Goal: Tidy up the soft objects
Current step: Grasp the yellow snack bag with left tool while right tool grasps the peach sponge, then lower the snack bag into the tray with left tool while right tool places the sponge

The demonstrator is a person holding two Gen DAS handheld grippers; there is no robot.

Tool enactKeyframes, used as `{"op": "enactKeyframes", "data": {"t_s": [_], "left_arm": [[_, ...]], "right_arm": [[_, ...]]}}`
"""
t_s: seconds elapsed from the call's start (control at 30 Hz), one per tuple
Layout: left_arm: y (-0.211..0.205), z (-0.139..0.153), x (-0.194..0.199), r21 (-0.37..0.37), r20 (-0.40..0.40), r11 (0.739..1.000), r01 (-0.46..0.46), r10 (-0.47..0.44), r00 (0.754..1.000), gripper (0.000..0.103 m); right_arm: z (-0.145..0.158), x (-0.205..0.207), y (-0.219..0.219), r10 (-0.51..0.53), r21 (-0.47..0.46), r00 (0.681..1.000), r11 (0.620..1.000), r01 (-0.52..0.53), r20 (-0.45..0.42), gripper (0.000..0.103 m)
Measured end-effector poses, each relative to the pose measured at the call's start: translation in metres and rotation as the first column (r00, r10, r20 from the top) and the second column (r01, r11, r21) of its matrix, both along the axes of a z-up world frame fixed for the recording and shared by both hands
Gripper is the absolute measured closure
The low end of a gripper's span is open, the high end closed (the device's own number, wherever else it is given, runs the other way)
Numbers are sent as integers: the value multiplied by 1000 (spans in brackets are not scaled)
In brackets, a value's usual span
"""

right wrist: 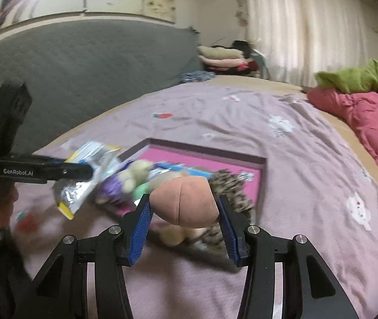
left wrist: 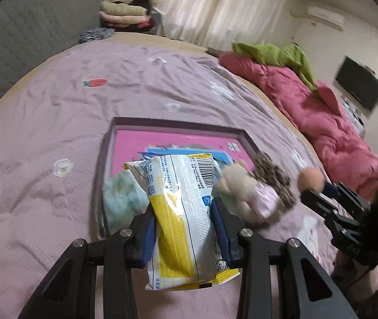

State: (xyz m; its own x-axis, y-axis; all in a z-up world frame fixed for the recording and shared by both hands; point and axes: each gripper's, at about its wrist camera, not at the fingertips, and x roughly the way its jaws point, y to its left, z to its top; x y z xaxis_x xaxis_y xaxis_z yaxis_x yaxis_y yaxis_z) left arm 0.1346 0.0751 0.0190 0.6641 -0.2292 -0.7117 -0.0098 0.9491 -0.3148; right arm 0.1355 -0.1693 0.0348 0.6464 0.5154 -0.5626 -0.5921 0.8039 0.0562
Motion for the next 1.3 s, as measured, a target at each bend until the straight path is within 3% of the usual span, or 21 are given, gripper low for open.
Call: {"op": "enactKeyframes", "data": {"t_s": [0.23, 0.4, 0.5, 1.0, 1.1, 1.23, 1.3], "left_arm": [[12, -10, 24, -50, 23, 999, -10, 11, 1000, 64], [7, -18, 40, 3, 14, 1000, 9, -9, 1000, 64], [7, -29, 44, -16, -23, 999, 30, -30, 999, 63], [9, -36, 43, -14, -4, 1000, 26, -26, 1000, 53], [8, -35, 44, -5, -1, 1000, 22, -22, 1000, 52], [7, -33, 44, 16, 7, 1000, 22, -23, 1000, 50], [7, -32, 44, 20, 9, 1000, 21, -22, 1000, 50]], "right_arm": [[-7, 16, 2, -20, -7, 1000, 1000, 20, -18, 52], [-13, 24, 10, -19, -17, 999, 1000, 18, -38, 52], [-17, 28, 13, -29, -27, 998, 999, 28, -56, 52], [-42, 47, 22, -66, -74, 989, 996, 57, -135, 49], [-41, 44, 23, -68, -81, 990, 995, 59, -120, 46], [-36, 40, 24, -60, -73, 994, 996, 53, -94, 34], [-34, 39, 25, -53, -77, 995, 996, 47, -79, 33]]}}
